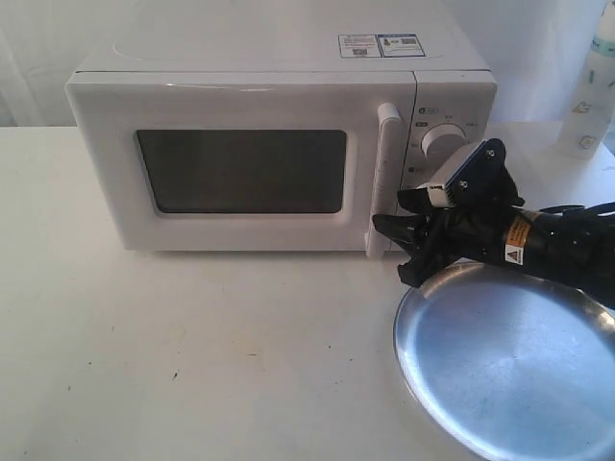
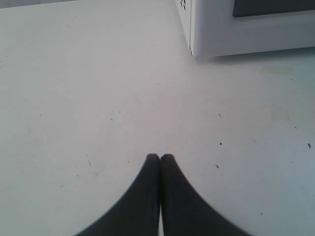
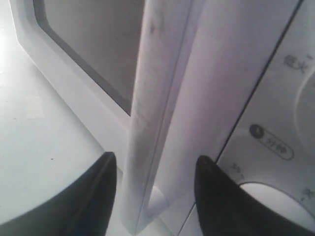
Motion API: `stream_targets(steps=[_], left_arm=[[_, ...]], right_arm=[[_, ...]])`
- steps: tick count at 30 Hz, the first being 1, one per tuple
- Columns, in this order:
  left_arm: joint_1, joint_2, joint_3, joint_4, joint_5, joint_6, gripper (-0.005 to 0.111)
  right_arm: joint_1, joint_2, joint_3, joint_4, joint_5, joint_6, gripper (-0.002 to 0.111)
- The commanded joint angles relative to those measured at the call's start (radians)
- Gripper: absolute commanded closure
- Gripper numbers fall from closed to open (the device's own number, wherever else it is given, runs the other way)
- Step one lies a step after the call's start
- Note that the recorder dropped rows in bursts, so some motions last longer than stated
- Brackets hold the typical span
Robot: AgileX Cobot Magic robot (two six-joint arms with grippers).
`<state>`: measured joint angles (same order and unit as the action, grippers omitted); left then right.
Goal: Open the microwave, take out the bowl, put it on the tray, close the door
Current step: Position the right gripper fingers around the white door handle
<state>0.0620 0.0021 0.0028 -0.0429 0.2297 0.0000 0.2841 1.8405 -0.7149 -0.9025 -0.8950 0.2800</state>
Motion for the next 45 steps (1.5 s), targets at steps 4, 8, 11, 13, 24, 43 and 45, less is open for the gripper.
stream_targets(steps=[4, 8, 11, 13, 24, 43, 45], left_arm=[[-0.005, -0.002, -0.003, -0.010, 0.003, 0.000, 0.107], [-0.005, -0.002, -0.003, -0.010, 0.003, 0.000, 0.107], [-0.005, -0.002, -0.003, -0.010, 0.003, 0.000, 0.107], [-0.005, -0.002, -0.003, -0.010, 0.003, 0.000, 0.107], [-0.005, -0.002, -0.003, -0.010, 0.003, 0.000, 0.107], [-0.005, -0.002, -0.003, -0.010, 0.003, 0.000, 0.107], [-0.005, -0.002, -0.003, -0.010, 0.003, 0.000, 0.107]], right_arm=[[0.042, 0.002, -0.021, 0.042, 0.030, -0.013, 0.062], [0.055, 0.002, -0.046, 0.087, 0.131, -0.015, 0.062], [0.055, 0.006, -0.056, 0.090, 0.123, -0.015, 0.062], [0.057, 0.018, -0.066, 0.090, 0.115, -0.015, 0.063], [0.084, 0.087, -0.135, 0.068, 0.147, -0.025, 0.108], [0.084, 0.067, -0.118, -0.254, 0.036, 0.037, 0.108], [0.084, 0.056, -0.108, -0.254, 0.018, 0.037, 0.108]])
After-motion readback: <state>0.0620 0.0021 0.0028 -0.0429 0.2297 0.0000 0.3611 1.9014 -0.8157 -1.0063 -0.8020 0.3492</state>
